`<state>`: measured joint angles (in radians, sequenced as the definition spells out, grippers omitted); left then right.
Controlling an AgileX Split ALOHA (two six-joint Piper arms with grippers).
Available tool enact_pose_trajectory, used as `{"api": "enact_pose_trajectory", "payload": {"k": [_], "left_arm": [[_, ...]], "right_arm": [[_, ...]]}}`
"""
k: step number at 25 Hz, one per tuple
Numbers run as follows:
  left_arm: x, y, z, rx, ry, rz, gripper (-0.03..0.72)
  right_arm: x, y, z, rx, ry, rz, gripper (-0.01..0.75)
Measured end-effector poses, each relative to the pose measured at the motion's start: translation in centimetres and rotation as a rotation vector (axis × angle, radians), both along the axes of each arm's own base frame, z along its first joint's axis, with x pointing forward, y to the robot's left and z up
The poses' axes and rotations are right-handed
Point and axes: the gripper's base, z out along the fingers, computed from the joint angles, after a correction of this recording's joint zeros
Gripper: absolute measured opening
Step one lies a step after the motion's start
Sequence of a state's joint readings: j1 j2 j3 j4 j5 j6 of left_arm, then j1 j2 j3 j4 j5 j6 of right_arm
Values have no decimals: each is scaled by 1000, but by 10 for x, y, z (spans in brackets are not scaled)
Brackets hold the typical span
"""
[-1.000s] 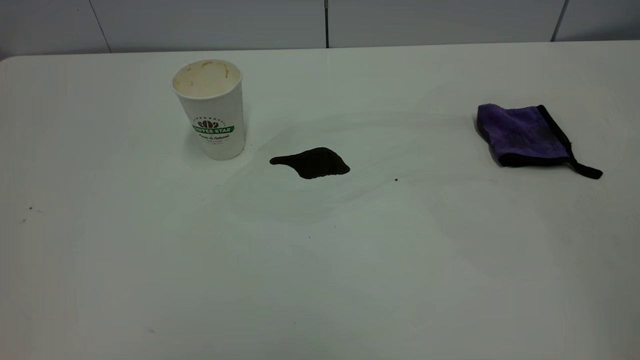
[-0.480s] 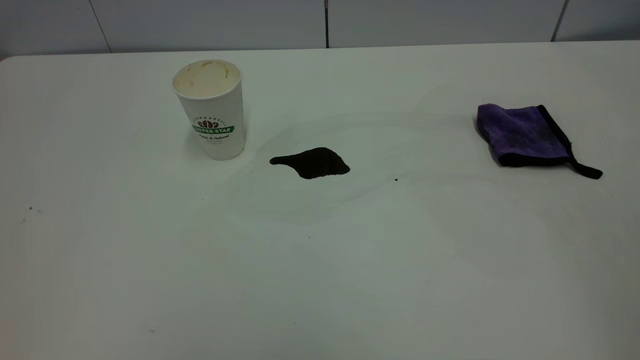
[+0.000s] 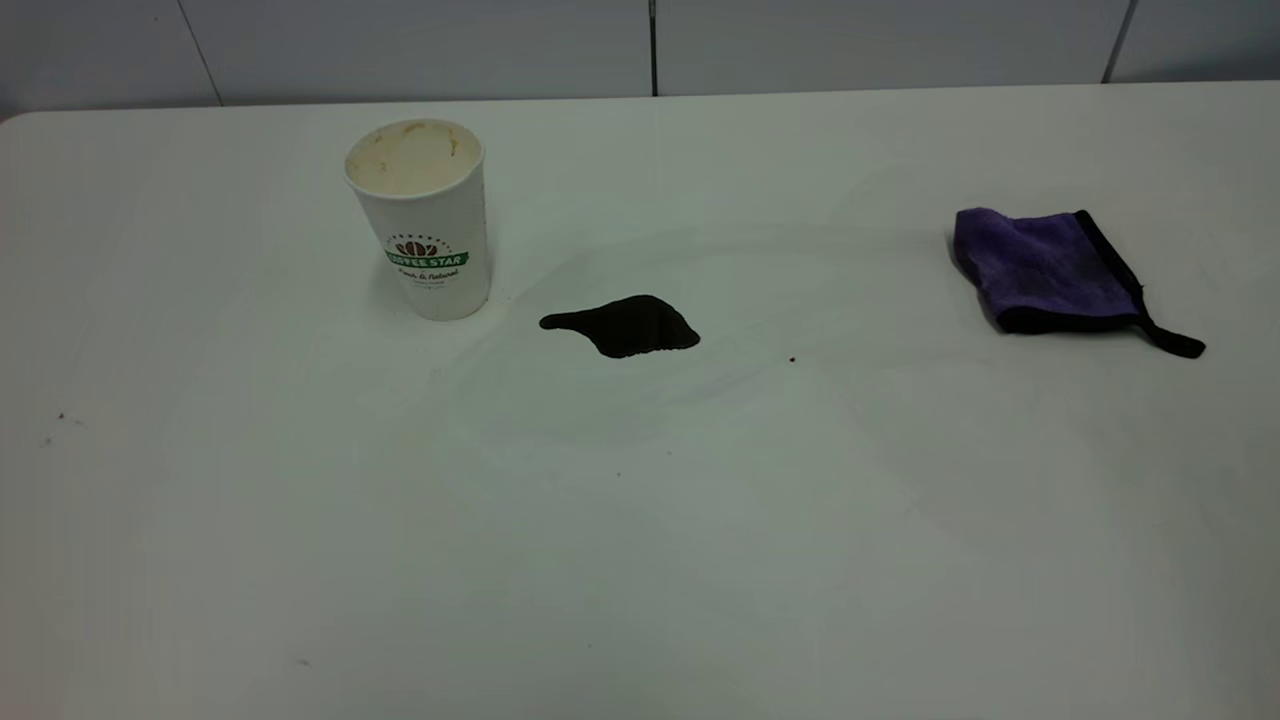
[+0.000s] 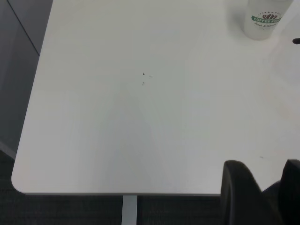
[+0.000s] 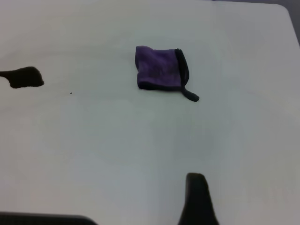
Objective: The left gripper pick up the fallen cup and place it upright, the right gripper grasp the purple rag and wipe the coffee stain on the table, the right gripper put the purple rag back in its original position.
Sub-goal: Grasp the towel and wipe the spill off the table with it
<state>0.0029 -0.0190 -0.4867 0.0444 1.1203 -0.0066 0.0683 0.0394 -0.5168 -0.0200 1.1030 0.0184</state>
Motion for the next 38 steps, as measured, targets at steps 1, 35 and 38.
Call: {"api": "enact_pose_trajectory", "payload": {"k": [1, 35, 38], "left_arm": [[0, 0, 0, 0, 0, 0, 242], [0, 0, 0, 0, 0, 0, 242], [0, 0, 0, 0, 0, 0, 242]], "right_arm": [[7, -1, 10, 4, 10, -16, 583], [430, 37, -184, -124, 642, 129, 588], [445, 39, -205, -131, 659, 138, 588]]}}
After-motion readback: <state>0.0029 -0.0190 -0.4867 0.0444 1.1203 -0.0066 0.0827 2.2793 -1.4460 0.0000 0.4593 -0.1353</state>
